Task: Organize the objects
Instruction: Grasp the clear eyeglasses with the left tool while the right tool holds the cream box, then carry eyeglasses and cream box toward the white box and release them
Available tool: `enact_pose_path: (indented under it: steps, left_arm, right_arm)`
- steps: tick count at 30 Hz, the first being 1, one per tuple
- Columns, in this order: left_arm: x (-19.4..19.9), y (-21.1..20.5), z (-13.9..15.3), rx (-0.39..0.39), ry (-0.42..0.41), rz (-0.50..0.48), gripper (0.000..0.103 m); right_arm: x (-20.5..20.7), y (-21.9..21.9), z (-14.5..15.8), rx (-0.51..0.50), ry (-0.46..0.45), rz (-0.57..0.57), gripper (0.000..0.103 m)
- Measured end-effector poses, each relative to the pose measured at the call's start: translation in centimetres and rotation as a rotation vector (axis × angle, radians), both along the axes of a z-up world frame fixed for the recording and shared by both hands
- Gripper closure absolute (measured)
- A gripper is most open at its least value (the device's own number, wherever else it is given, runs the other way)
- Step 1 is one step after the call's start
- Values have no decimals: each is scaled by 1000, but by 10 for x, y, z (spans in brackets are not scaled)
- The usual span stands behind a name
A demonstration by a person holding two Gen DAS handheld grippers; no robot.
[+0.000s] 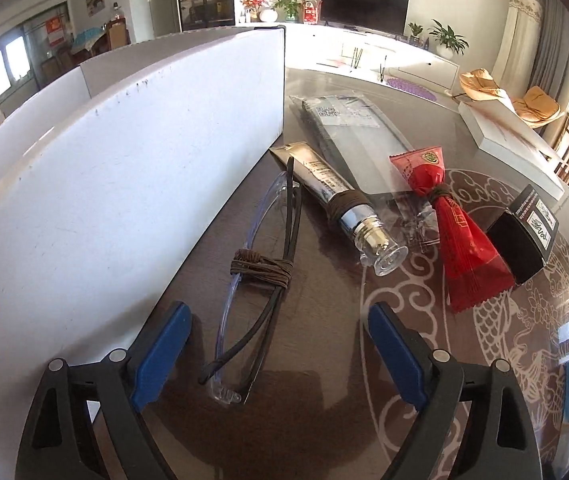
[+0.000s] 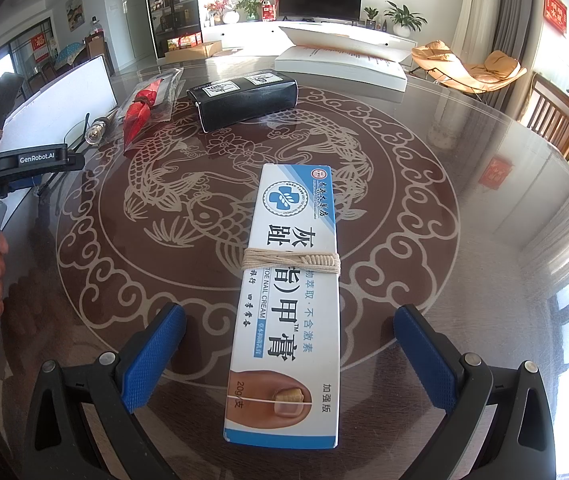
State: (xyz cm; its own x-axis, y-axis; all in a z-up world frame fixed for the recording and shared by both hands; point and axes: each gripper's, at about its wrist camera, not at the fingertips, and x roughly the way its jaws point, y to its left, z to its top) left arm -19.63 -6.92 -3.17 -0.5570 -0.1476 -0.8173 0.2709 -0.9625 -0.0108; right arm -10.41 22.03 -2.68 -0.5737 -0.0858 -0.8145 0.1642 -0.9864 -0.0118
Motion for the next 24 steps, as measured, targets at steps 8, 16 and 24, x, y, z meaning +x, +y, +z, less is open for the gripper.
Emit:
enact_pose_path:
  steps: [8, 16, 24]
  left_arm:
    - [63, -1, 9, 108, 5, -212, 79]
    - [106, -4, 7, 250, -12, -231, 8]
    - [107, 38, 0, -15, -59, -384, 23]
  right_arm:
    - [0, 0, 0, 0, 0, 0, 0]
    - [0, 0, -1, 0, 0, 0, 0]
    - [-8, 0, 1, 6, -55, 38, 0]
